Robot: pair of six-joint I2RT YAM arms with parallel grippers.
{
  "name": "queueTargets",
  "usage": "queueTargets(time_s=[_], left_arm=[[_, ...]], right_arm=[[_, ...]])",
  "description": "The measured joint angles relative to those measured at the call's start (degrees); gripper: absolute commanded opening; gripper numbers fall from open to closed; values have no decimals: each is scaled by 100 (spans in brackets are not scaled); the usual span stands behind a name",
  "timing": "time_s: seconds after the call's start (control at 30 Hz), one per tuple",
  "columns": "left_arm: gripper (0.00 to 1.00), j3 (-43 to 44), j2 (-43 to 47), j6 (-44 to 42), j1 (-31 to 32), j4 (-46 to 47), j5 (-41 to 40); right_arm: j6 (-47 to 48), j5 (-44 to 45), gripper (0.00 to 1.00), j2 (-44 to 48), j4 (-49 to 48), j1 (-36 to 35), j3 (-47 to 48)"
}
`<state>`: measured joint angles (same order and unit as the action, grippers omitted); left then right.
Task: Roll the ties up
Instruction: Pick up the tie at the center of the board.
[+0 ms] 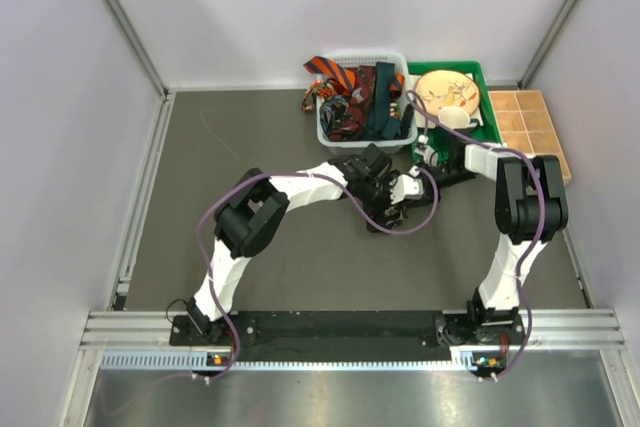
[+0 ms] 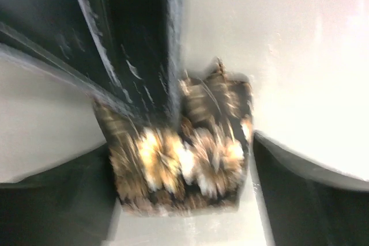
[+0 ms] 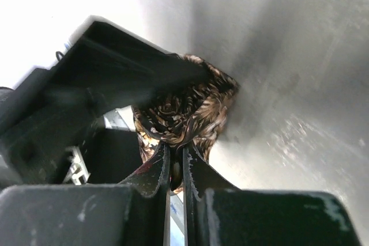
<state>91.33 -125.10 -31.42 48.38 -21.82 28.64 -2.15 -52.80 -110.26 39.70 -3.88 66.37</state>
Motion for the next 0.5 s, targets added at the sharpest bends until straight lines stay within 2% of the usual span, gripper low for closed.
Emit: queueTargets(time_s=[0.23, 0.5], left_arm=[[99, -389, 476, 186, -155, -490, 59], [99, -531, 1620, 280, -385, -1399, 131]], right_arm=[[-35, 511, 0, 391, 219, 0, -227], [509, 1268, 0, 1073, 1209, 284, 44]])
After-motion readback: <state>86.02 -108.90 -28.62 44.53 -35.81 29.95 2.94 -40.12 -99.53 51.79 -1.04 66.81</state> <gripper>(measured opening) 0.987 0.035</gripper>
